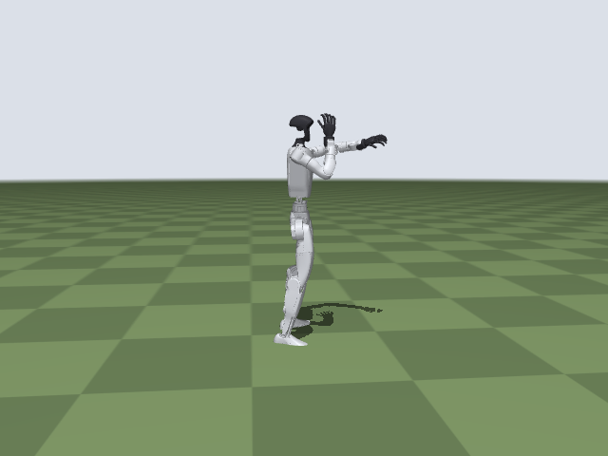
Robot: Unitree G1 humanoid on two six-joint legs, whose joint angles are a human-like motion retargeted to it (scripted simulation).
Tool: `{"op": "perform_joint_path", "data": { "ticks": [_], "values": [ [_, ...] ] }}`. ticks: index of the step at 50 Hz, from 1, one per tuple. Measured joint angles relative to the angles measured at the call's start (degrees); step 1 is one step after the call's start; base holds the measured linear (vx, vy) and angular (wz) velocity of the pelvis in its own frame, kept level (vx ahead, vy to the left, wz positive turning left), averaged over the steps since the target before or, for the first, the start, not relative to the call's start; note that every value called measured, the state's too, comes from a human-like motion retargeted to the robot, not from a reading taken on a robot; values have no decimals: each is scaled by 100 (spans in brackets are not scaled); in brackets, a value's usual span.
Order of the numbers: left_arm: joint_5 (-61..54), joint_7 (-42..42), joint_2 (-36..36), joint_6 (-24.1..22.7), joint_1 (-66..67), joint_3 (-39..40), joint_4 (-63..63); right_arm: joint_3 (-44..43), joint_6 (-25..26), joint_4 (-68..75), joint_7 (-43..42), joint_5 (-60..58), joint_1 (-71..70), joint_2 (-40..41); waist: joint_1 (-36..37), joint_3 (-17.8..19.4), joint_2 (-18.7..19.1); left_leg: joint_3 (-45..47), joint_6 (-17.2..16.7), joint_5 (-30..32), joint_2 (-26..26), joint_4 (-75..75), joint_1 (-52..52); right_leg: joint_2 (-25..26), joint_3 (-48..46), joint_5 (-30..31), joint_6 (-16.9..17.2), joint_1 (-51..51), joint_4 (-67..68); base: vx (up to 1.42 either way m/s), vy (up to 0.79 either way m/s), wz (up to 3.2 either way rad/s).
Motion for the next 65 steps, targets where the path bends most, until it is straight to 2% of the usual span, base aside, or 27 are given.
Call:
{"op": "perform_joint_path", "data": {
  "ticks": [5,10,17,35,47,53,60,65],
  "values": [
    [-446,31,513,216,221,-107,1289,-29,18,-39,-32,56,1,-170,-212,56,92,325,50,-32,4,-8,120,46,321,42,39,-92,4,0,0,-63],
    [-930,-186,1199,324,693,226,2258,-135,62,-79,77,161,46,-345,-185,104,139,541,111,-78,23,30,203,92,516,101,153,-104,-43,1,-1,-42],
    [-1052,-162,1689,223,1330,719,2458,-232,-65,-288,75,300,216,-319,226,109,46,438,137,-111,37,76,227,85,411,82,227,34,-108,1,-1,12],
    [-929,89,1502,145,2524,2093,1832,-281,-99,-25,-61,-26,-189,-134,1610,63,-622,-1162,-60,87,-32,17,-338,-62,-1247,-122,68,454,-147,2,-1,84],
    [-475,20,1313,204,3756,2659,2229,-331,-122,206,-207,-287,-350,-222,2098,178,-728,-1983,-126,311,-134,-221,-534,-99,-2133,-170,-30,630,-70,2,0,68],
    [-563,85,1220,238,3592,2789,2184,-253,-79,233,-157,-372,-275,-134,2149,169,-677,-2132,-140,357,-160,-299,-514,-115,-2305,-167,-56,695,-32,2,1,22],
    [-571,250,1119,187,3004,2911,1464,-199,-41,164,-13,-392,-87,0,2015,96,-597,-2015,-123,301,-155,-257,-456,-138,-2189,-157,-58,686,6,1,0,-12],
    [-322,336,1069,144,2405,2571,756,-140,-34,91,67,-303,-27,-15,1757,59,-509,-1770,-101,216,-133,-169,-393,-159,-1924,-154,-51,620,47,2,1,-48]
  ]
}}
